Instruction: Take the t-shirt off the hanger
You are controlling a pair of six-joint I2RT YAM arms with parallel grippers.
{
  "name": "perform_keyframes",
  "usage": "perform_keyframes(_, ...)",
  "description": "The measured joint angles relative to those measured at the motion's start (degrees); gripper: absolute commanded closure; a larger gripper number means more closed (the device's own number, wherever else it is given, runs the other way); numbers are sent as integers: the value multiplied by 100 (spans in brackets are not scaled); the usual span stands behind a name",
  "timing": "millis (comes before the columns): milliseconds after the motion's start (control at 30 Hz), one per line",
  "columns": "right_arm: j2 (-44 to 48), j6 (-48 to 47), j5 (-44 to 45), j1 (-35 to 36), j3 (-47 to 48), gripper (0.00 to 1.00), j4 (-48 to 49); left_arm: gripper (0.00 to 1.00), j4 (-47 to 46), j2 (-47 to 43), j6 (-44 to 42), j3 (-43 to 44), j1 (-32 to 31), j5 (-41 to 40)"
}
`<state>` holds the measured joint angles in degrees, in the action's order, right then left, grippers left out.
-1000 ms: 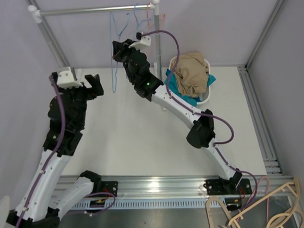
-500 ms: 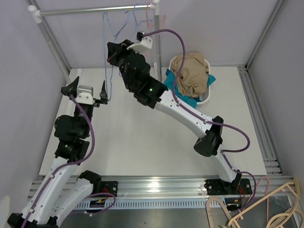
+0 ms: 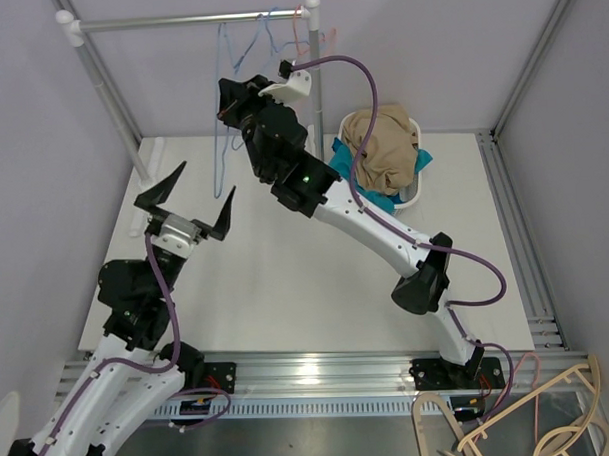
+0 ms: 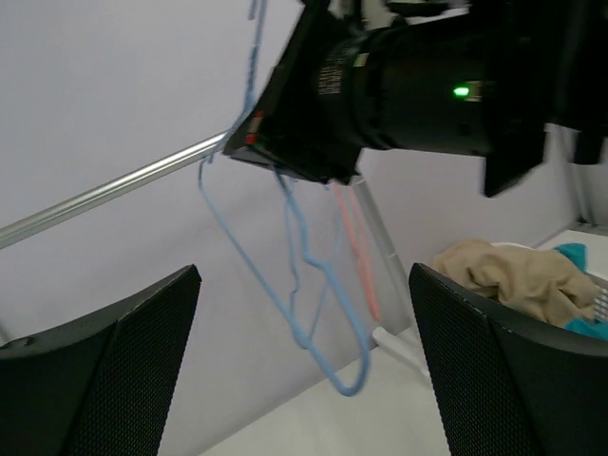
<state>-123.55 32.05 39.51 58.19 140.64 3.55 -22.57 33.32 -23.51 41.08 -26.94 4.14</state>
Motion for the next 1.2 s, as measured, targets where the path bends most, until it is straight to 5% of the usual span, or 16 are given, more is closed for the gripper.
perform_keyframes(367,0,-321,122,96,-2,100,256,4,315,-254,-1156,-177,-861,-302)
perform_keyframes(667,131,-407,468,339,-352,100,396,9,-852,743,-2000,-273,-933,-1300)
perform_keyframes(800,166,-439,573,323,-365,100,494,32,-1067,984,-2057,-273,-944,-1622)
perform_keyframes(1000,219,-455,638,323,-369,100,560,40,-1327,1097,-2048,-243,-953,-1954)
perform_keyframes(1167,219,-448,658,326,-369,100,621,65,-1506,1126,-2028,-234,-966,-2155)
perform_keyframes(1200,219,-448,658,326,-369,100,627,78,-1517,1128,-2031,-234,-966,-2173)
